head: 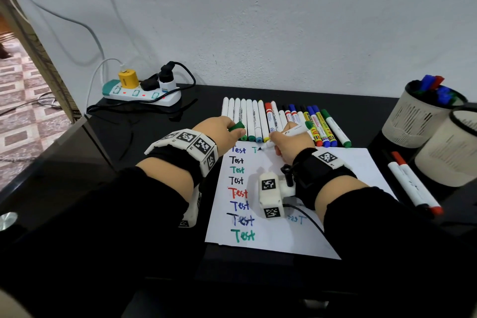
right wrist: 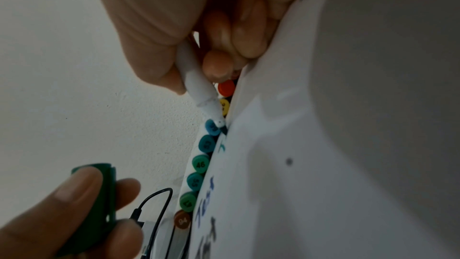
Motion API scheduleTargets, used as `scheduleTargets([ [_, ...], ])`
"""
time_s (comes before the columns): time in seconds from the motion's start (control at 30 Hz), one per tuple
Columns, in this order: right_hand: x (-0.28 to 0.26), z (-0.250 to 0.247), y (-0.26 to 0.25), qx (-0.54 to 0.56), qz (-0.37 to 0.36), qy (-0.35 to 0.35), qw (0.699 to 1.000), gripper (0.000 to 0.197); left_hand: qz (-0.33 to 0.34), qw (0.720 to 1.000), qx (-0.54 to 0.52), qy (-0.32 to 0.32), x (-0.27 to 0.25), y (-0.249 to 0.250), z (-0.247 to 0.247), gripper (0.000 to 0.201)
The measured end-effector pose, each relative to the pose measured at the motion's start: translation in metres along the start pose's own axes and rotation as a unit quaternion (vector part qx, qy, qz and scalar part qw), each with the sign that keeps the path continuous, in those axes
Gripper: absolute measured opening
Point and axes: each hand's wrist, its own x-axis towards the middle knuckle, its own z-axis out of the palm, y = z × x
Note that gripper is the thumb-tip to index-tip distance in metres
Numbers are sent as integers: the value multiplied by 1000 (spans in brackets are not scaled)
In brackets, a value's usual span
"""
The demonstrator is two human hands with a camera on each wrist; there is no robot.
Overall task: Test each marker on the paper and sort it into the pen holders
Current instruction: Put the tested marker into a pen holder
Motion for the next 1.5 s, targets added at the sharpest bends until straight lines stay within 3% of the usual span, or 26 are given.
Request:
scheduleTargets([
  [0.27, -3, 0, -1, 45, 10, -6, 999, 24, -1, 1000, 5, 1, 0, 0, 0, 33],
  [0.5, -6, -3, -1, 135, 33, 45, 989, 25, -2, 1000, -4, -2, 1, 0, 0, 33],
  [0.97, -3, -1, 0, 42, 11, 32, 999, 25, 0, 1000, 0, -4, 1, 0, 0, 33],
  [1.5, -4, -2, 0, 73, 22, 43, 996, 24, -2, 1000, -4, -11, 1, 0, 0, 32],
])
